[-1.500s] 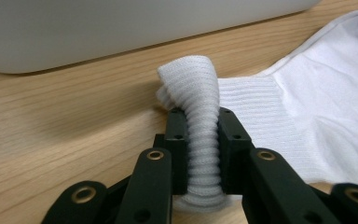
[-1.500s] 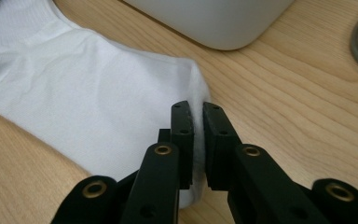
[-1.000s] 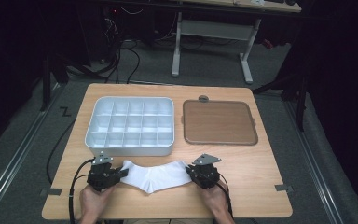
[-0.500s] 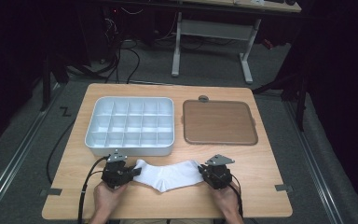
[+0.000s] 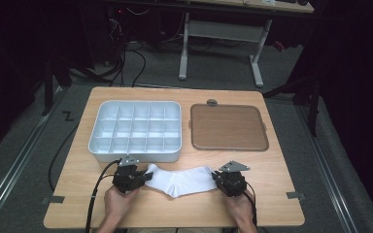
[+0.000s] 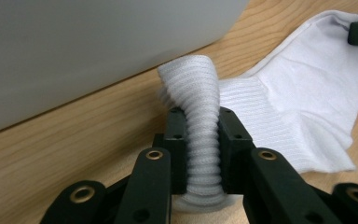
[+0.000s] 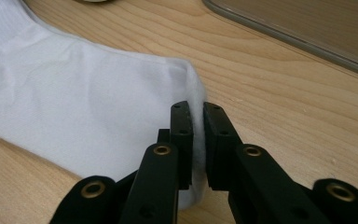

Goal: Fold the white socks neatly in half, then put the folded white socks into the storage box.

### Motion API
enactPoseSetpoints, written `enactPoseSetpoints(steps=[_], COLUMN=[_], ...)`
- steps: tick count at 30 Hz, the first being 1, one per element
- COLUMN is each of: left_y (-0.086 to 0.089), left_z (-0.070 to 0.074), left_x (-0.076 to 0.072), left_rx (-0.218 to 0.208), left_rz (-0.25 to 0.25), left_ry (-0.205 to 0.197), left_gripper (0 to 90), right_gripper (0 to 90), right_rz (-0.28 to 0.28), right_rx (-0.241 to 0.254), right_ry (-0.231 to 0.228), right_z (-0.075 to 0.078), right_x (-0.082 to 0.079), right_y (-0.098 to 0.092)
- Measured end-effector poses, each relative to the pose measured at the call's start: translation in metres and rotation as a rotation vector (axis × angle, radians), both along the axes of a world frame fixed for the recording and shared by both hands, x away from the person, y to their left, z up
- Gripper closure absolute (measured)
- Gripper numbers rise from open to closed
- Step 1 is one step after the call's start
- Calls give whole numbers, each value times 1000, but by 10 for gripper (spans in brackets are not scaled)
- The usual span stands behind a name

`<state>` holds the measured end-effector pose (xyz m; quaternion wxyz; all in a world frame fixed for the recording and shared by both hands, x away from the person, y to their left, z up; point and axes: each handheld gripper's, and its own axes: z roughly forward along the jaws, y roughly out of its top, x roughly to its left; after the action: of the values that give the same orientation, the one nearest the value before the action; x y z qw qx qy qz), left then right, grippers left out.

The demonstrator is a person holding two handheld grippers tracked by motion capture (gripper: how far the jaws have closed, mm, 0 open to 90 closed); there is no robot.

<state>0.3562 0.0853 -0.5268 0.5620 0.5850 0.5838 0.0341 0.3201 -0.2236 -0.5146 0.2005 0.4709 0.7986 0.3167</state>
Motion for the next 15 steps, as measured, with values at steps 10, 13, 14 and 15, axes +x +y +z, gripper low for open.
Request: enactPoseSetpoints(steps=[10, 13, 14, 15], left_y=[-1, 4, 7, 9], left_z=[3, 11, 13, 15], left_x=[-3, -6, -6, -7], left_rx=[28, 20, 21, 25], left_rz=[21, 55, 64, 74], left_ry=[-49, -79, -74, -75], left_gripper=[685, 581, 547, 514], right_gripper=[742, 645, 626, 613], right_rz=[-14, -57, -67, -69], right_rx=[7, 43, 62, 74], right_ry=[11, -18, -32, -46], right_z=[-5, 1, 4, 8], right_x=[3, 1, -1, -2], right_y=[-3, -8, -9, -10])
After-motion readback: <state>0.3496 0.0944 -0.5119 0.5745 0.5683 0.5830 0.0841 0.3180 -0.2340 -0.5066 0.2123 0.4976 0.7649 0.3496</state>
